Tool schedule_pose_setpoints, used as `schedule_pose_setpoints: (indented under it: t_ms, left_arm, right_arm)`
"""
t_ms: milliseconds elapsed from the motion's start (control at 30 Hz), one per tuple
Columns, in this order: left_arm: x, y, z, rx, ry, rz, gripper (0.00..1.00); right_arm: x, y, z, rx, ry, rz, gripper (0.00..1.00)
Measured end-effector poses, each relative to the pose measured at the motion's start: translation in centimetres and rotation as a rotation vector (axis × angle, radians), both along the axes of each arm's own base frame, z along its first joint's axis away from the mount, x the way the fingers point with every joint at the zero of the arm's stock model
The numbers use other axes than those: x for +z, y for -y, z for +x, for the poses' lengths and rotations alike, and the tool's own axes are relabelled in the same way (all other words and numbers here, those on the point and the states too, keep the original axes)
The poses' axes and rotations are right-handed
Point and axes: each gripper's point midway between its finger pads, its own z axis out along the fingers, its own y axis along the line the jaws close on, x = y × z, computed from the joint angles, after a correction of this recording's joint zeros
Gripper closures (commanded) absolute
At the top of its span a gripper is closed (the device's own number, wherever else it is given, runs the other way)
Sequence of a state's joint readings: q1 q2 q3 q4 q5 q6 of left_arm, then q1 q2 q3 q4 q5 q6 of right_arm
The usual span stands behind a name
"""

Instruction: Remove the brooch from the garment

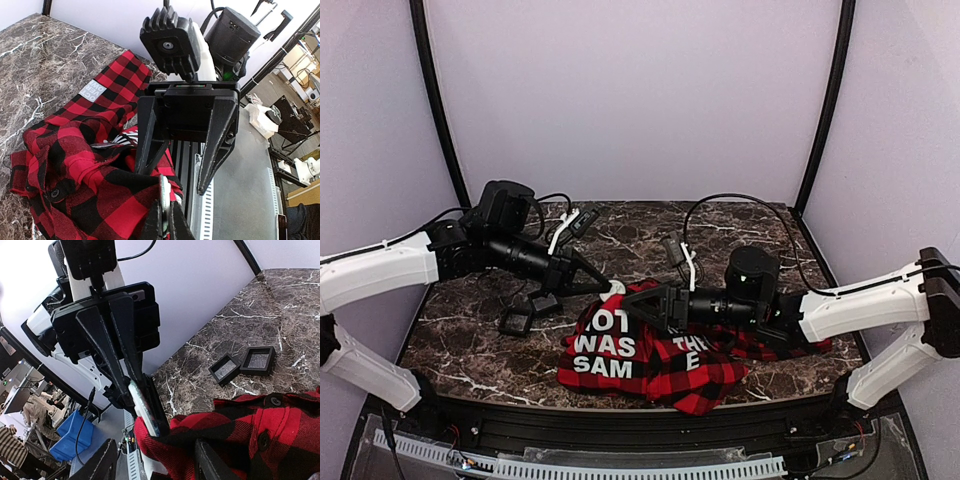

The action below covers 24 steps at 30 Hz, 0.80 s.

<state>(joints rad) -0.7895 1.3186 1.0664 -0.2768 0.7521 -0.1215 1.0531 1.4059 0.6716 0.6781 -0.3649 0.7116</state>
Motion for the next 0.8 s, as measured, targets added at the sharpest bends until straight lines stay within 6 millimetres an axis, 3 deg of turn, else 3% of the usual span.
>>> schedule_pose_setpoints:
  t_ms: [433,800]
  left_arm:
    - [0.0,0.0,-0.3,-0.017,-0.009,-0.006,0.99]
    - [0.1,0.0,-0.4,-0.022,-0.011,-0.007,0.99]
  right_arm:
    - [0.4,-1.0,0.2,0.019,0.007,0.013,0.70]
    - [0.2,-1.2,0.1,0.030,0.004,0.018,0.76]
